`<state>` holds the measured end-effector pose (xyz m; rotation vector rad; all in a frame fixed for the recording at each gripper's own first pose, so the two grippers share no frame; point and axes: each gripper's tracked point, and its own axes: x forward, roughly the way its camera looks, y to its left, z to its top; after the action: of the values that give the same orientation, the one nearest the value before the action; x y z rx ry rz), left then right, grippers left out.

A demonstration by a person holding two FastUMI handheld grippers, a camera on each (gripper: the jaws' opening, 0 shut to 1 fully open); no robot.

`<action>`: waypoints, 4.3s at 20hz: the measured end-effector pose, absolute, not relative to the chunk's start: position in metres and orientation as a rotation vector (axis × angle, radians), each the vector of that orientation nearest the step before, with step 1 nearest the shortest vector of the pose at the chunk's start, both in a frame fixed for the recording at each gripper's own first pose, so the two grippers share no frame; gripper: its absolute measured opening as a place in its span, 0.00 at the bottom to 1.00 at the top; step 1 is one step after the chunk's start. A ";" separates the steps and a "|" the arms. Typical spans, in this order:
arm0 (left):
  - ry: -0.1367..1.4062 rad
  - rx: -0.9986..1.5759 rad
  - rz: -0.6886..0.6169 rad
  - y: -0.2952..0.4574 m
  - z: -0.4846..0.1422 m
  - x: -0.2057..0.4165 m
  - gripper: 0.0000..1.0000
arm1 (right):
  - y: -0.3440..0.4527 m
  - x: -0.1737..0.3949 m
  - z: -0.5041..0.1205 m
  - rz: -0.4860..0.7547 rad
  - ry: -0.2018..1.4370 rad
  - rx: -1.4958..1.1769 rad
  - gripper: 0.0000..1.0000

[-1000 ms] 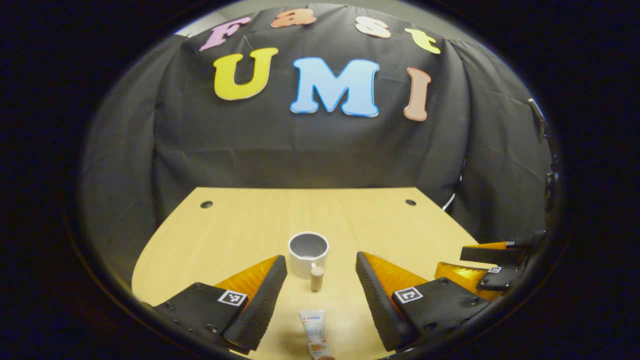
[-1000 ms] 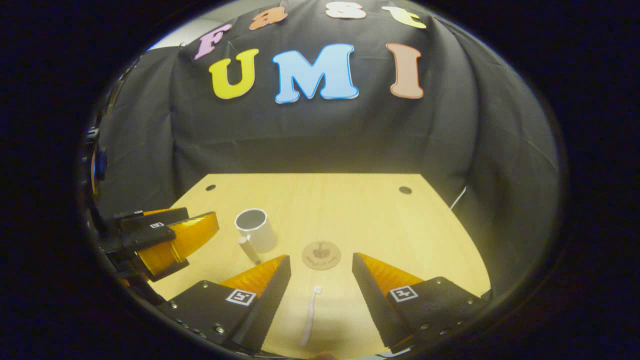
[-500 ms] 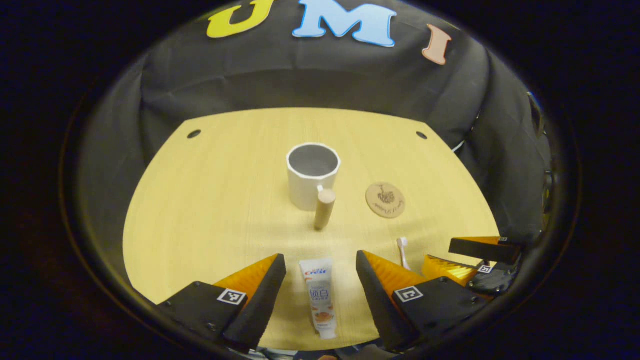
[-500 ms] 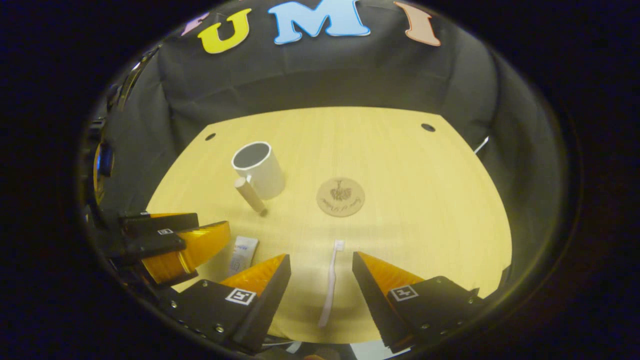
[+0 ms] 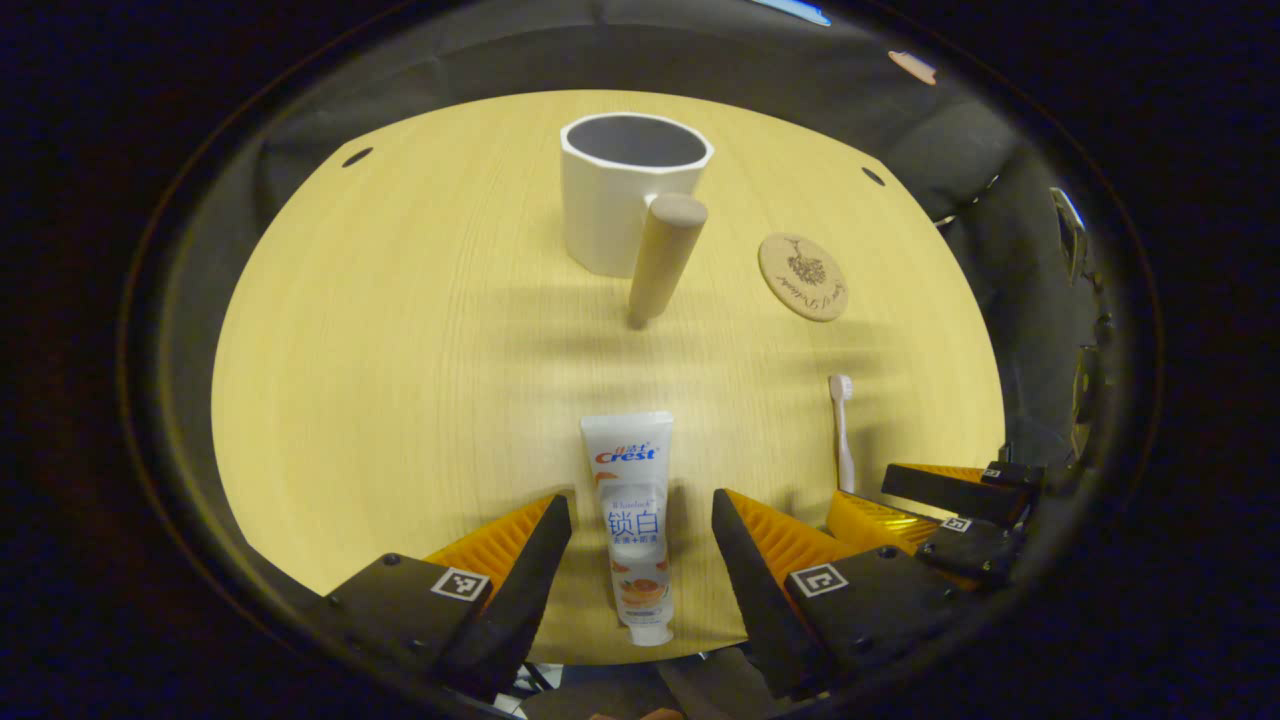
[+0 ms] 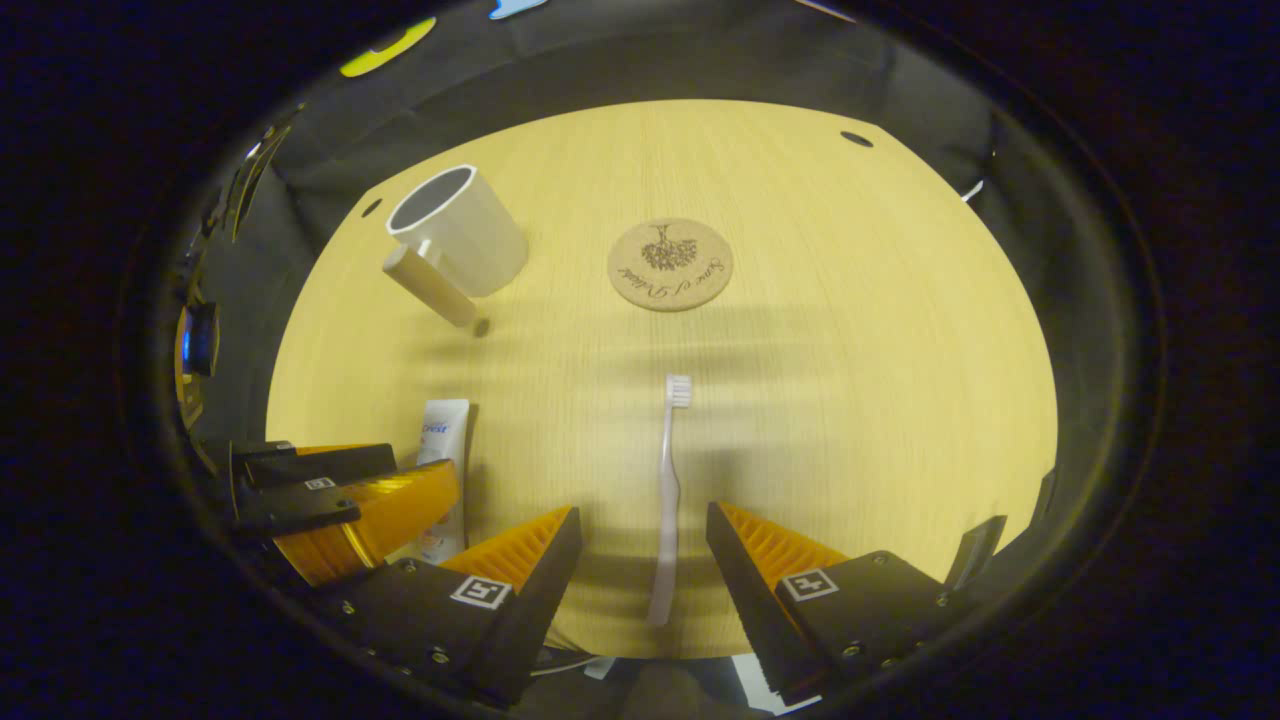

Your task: Put the toothbrush and toothpaste on the desktop into the cup, then pick up the cup and place it on the coaster on the desktop.

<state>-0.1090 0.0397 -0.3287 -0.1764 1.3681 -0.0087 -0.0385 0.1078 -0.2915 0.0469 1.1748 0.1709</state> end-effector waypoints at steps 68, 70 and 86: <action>0.421 -0.195 0.020 0.083 -0.107 0.102 0.17 | 0.118 0.043 -0.129 0.492 0.602 0.285 0.03; 0.460 -0.206 0.004 0.079 -0.124 0.113 0.17 | 0.119 0.046 -0.130 0.481 0.608 0.285 0.02; 0.729 -0.238 -0.043 0.075 -0.217 0.108 0.32 | 0.158 0.067 -0.122 0.507 0.586 0.232 0.03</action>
<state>0.1079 0.0747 -0.2170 -0.2380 0.7286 -0.0435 0.0668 0.1583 -0.1223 0.2322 0.5857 0.5071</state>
